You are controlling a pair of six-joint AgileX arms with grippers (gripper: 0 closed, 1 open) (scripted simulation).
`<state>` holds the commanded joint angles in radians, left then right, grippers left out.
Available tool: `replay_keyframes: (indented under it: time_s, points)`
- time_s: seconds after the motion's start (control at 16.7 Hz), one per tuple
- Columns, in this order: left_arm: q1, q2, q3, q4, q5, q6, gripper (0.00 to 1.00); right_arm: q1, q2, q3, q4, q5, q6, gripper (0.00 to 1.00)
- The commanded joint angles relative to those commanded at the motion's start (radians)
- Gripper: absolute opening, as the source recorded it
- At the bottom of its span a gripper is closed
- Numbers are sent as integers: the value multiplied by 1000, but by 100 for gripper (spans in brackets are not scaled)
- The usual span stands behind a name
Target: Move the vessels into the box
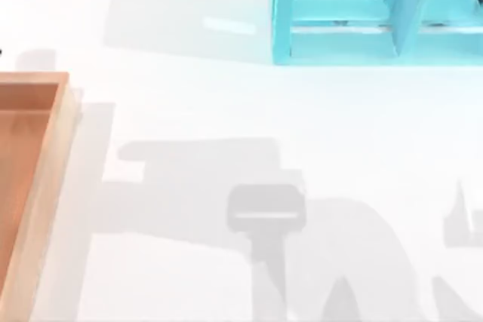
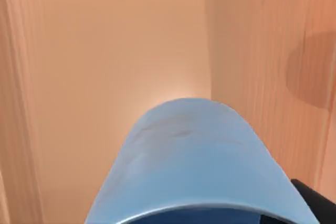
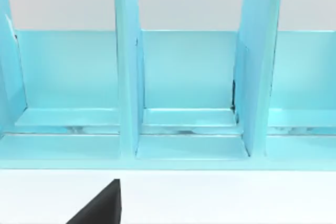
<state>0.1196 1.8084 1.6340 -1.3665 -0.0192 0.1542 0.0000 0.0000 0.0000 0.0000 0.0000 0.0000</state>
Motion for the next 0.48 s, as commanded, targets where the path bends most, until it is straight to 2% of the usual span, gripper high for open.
replay_keyframes:
  time_s: [0.18,0.48]
  points:
    - [47,-60,-63,-13,5,39,0,0,0,0,0,0,0,100]
    - [45,-57,-66,-8,2,40,0,0,0,0,0,0,0,100]
